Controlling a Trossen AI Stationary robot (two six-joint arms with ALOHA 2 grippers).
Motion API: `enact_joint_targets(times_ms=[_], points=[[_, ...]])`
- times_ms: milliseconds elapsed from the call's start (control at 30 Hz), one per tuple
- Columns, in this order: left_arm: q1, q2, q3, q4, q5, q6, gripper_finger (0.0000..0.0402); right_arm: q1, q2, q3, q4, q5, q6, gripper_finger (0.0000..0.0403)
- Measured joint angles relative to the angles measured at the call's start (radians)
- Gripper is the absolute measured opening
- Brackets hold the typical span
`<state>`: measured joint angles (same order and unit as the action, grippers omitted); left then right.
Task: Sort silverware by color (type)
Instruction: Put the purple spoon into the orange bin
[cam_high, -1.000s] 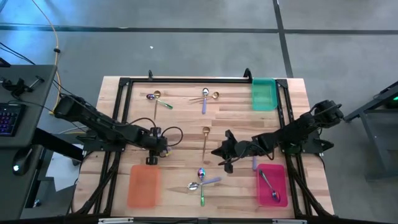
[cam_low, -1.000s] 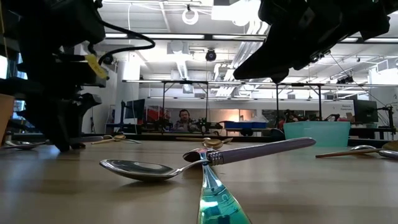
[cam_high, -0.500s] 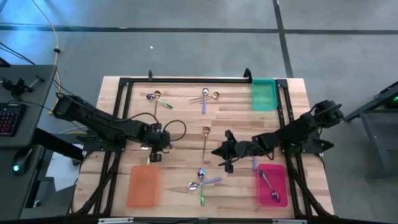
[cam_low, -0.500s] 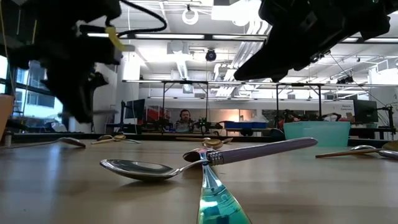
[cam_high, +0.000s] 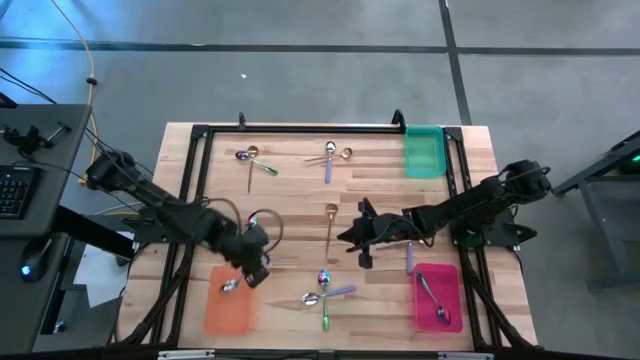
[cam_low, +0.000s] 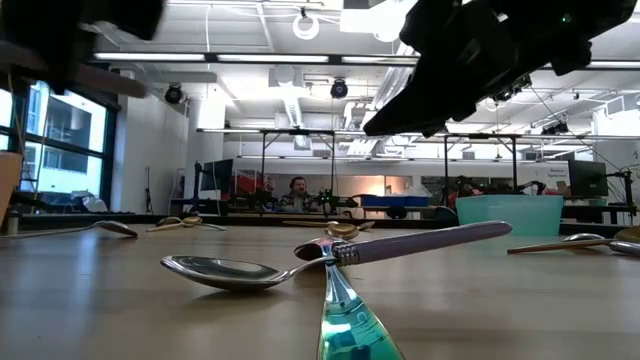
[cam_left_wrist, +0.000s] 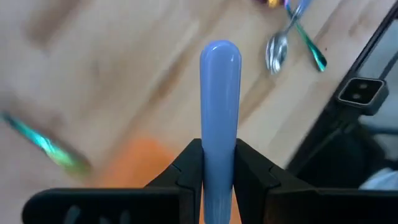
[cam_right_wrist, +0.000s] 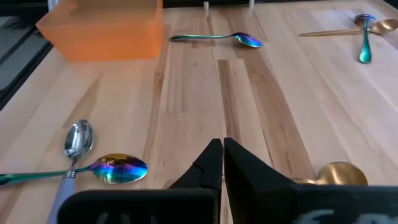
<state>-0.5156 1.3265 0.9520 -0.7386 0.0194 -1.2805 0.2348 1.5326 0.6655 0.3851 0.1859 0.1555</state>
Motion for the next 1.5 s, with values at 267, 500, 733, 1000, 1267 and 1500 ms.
enact_joint_targets(times_ms=[267, 500, 733, 1000, 1267, 1500], points=[[-0.265, 0.0, -0.004, 0.004, -0.162, -0.598, 0.0047, -0.013, 0.0, 0.0, 0.0, -0.003, 0.0, 0.0], [-0.355, 0.027, -0.024, -0.032, -0.342, -0.844, 0.0047, -0.013, 0.0, 0.0, 0.0, -0.003, -0.007, 0.0], [-0.379, 0.085, -0.024, -0.026, -0.36, -0.921, 0.0047, -0.02, 0.0, 0.0, -0.001, -0.003, -0.007, 0.0], [-0.428, 0.15, -0.024, -0.04, -0.307, -0.92, 0.0047, -0.026, 0.0, 0.0, -0.007, -0.003, -0.007, 0.0], [-0.461, 0.23, -0.024, -0.136, -0.276, -0.884, 0.0047, -0.026, 0.0, 0.0, -0.007, -0.003, -0.007, 0.0], [-0.461, 0.258, -0.024, -0.114, -0.267, -0.837, 0.0057, -0.026, 0.0, 0.0, -0.009, -0.003, -0.006, 0.0]])
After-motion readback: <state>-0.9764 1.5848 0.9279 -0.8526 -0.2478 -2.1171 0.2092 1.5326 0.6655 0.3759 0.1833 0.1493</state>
